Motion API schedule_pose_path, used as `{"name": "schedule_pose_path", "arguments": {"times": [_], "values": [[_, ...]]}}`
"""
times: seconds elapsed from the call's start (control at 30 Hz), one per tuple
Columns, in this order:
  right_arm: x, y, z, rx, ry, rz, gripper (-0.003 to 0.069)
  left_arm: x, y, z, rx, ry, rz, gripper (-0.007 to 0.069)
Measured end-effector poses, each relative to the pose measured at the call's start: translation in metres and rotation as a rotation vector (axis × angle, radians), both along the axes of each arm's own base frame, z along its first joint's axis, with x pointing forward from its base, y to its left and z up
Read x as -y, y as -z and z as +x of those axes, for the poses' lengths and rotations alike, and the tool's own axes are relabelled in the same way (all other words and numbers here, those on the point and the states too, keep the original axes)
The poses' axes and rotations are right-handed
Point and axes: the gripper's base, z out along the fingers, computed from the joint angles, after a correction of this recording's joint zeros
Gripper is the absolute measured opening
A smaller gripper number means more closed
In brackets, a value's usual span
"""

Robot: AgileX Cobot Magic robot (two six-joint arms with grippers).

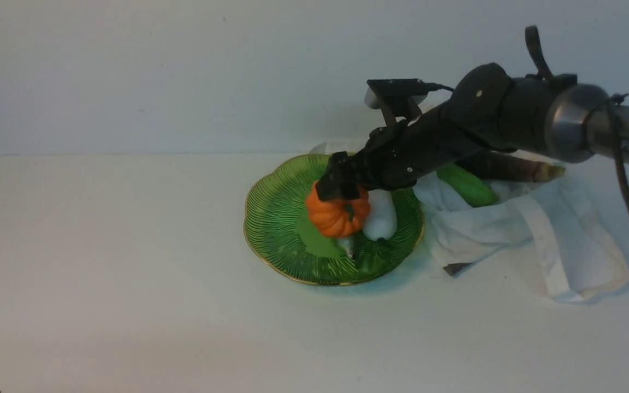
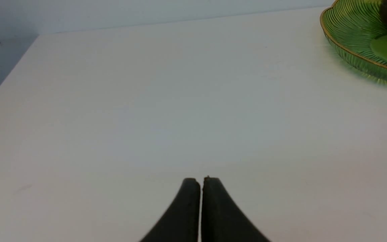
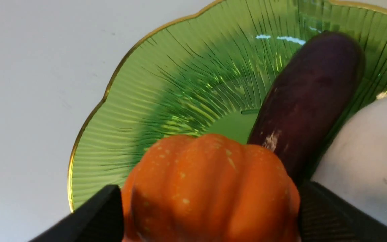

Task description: Take vegetables from cloth bag on white table place on plate.

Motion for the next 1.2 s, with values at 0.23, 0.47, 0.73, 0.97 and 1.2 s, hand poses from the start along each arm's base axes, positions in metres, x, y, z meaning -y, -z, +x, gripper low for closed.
{"name": "schedule_pose_path", "arguments": {"times": [0.23,0.47,0.73,0.97,1.2], "values": [[0.003,-0.023,-0.004,0.048,-0.038,-0.027,0.069,0.0,0.0,0.0,0.0,0.0,0.0,-0.0005],[0.02,-0.117,-0.023,0.125,-0.164,-0.094,0.0675,0.0,0.0,0.0,0.0,0.0,0.0,-0.0005],[0.066,-0.244,-0.068,0.288,-0.012,-0.173,0.0433,0.0,0.0,0.0,0.001,0.0,0.0,-0.0005],[0.114,-0.315,-0.135,0.458,0.231,-0.217,0.0093,0.0,0.0,0.0,0.001,0.0,0.0,-0.0005],[0.162,-0.352,-0.248,0.613,0.326,-0.185,-0.0013,0.0,0.0,0.0,0.001,0.0,0.0,-0.0005]]}}
